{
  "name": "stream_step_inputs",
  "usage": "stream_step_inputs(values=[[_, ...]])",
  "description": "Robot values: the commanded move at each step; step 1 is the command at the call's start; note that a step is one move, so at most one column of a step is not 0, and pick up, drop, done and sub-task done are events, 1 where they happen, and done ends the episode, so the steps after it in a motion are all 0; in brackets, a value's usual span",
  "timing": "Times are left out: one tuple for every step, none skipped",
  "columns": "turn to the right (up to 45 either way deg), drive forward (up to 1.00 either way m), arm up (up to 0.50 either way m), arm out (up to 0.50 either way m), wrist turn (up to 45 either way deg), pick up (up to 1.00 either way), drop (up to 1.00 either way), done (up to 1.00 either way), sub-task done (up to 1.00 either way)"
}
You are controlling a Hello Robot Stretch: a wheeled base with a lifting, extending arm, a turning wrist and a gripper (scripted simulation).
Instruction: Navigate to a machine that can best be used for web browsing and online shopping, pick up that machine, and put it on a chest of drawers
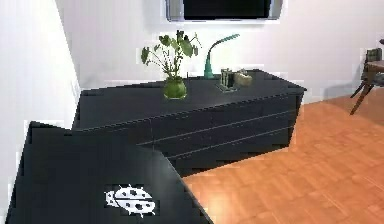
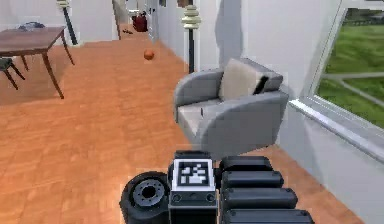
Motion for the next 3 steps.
stream_step_inputs(values=[[45.0, 0.0, 0.0, 0.0, 0.0, 0.0, 0.0, 0.0, 0.0], [45.0, 0.0, 0.0, 0.0, 0.0, 0.0, 0.0, 0.0, 0.0], [42.0, 0.0, 0.0, 0.0, 0.0, 0.0, 0.0, 0.0, 0.0]])
